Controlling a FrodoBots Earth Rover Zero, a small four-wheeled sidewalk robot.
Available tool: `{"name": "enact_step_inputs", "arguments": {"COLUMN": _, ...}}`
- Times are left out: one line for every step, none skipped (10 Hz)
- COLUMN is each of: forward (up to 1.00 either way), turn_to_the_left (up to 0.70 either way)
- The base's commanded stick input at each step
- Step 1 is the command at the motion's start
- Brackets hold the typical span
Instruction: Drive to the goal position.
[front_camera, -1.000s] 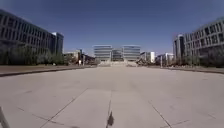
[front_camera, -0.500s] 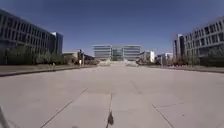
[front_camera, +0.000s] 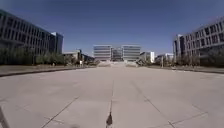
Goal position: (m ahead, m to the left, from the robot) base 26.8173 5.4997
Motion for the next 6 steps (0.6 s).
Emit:
{"name": "enact_step_inputs", "arguments": {"forward": 0.70, "turn_to_the_left": -0.01}}
{"name": "enact_step_inputs", "arguments": {"forward": 0.70, "turn_to_the_left": -0.01}}
{"name": "enact_step_inputs", "arguments": {"forward": 0.70, "turn_to_the_left": -0.01}}
{"name": "enact_step_inputs", "arguments": {"forward": 0.70, "turn_to_the_left": -0.01}}
{"name": "enact_step_inputs", "arguments": {"forward": 0.70, "turn_to_the_left": -0.01}}
{"name": "enact_step_inputs", "arguments": {"forward": 0.70, "turn_to_the_left": -0.01}}
